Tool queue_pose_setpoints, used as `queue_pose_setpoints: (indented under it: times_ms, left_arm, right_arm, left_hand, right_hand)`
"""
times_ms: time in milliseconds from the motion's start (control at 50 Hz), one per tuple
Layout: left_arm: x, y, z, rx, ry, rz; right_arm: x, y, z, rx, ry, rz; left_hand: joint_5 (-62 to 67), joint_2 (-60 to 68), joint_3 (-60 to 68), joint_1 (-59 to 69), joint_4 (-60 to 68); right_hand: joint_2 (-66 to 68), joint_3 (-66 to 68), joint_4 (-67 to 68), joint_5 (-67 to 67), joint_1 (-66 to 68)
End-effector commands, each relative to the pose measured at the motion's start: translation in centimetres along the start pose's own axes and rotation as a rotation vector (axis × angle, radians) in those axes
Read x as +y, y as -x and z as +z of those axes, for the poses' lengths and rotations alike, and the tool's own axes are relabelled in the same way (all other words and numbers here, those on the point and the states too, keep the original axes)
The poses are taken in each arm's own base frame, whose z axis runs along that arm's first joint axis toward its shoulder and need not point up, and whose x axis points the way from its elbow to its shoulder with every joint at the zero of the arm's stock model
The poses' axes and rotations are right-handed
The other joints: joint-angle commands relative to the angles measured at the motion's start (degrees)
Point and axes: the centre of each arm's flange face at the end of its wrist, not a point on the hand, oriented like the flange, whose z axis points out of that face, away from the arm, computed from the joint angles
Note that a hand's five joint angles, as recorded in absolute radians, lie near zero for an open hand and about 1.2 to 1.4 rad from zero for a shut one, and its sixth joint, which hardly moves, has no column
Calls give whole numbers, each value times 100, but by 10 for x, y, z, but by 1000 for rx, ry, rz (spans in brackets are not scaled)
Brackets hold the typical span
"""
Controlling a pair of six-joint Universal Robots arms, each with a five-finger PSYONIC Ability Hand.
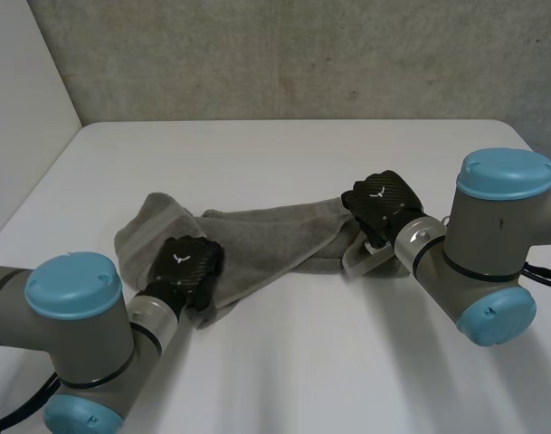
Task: Fold the towel.
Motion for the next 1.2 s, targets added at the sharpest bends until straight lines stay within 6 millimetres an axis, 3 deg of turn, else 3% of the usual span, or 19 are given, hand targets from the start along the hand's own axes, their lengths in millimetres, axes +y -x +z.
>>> queue_pose_setpoints:
  times_ms: [20,220,260,400,440,460,500,520,560,580,600,620,640,680,740,880,1020,1120,1200]
  left_arm:
    - [-5,6,3,-63,-13,8]
    - [-3,11,10,-81,-19,106]
    - [-3,11,9,-81,-19,109]
    - [-20,18,7,-105,-62,100]
    - [-50,29,2,-138,-149,98]
    - [-51,29,2,-139,-150,98]
    - [-95,44,-8,-181,-284,92]
    - [-95,44,-8,-182,-284,92]
    - [-145,54,-24,-220,-441,93]
    - [-145,54,-24,-221,-441,93]
    - [-170,57,-34,-235,-518,94]
    - [-192,59,-44,-245,-588,98]
    - [-192,59,-44,-245,-588,98]
    - [-227,61,-61,-256,-689,103]
    - [-250,62,-73,-244,-737,116]
    - [-256,81,-65,-227,-699,153]
    - [-216,101,-9,-217,-555,156]
    - [-183,115,49,-216,-457,200]
    - [-183,127,72,-237,-466,239]
  right_arm:
    - [1,0,0,-2,2,0]
    - [1,1,-1,-2,3,0]
    - [0,0,-1,0,3,0]
    - [-12,-12,-3,33,-23,-5]
    - [-24,-22,-8,58,-54,-7]
    - [-24,-22,-8,58,-54,-7]
    - [-59,-40,-27,114,-146,-20]
    - [-59,-40,-27,114,-146,-20]
    - [-75,-47,-37,137,-185,-27]
    - [-95,-57,-50,161,-224,-34]
    - [-95,-57,-50,162,-224,-34]
    - [-117,-69,-68,184,-258,-36]
    - [-134,-77,-84,198,-285,-32]
    - [-147,-82,-98,200,-309,-21]
    - [-166,-89,-117,201,-348,-1]
    - [-184,-101,-126,205,-372,-26]
    - [-171,-103,-75,205,-304,-127]
    - [-159,-99,-35,226,-267,-210]
    - [-171,-87,2,296,-348,-281]
  left_hand:
    - [435,446,466,420,471]
    - [2622,2633,2653,2606,2658]
    - [4393,4404,4424,4377,4429]
    - [4403,4414,4433,4387,4438]
    - [4403,4414,4433,4387,4438]
    - [4403,4414,4433,4387,4438]
    - [4403,4414,4433,4387,4438]
    - [4403,4414,4433,4387,4438]
    - [4403,4414,4433,4387,4438]
    - [4403,4414,4433,4387,4438]
    - [4403,4414,4433,4387,4438]
    - [4403,4414,4433,4387,4438]
    - [4403,4414,4433,4387,4438]
    - [4403,4414,4433,4387,4438]
    - [4403,4414,4433,4387,4438]
    - [4403,4414,4433,4387,4438]
    - [4403,4414,4433,4387,4438]
    - [4403,4414,4433,4387,4438]
    - [4403,4414,4433,4387,4438]
  right_hand:
    - [327,365,306,272,377]
    - [327,365,306,272,377]
    - [327,365,306,272,377]
    - [327,365,306,272,377]
    - [327,365,306,272,377]
    - [327,365,306,272,377]
    - [327,365,306,272,377]
    - [327,365,306,272,377]
    - [327,365,306,272,377]
    - [327,365,306,272,377]
    - [327,365,306,272,377]
    - [327,365,306,272,377]
    - [327,365,306,272,377]
    - [327,365,306,272,377]
    - [327,365,306,272,377]
    - [327,365,306,272,377]
    - [327,365,306,272,377]
    - [327,365,306,272,377]
    - [327,365,306,272,377]
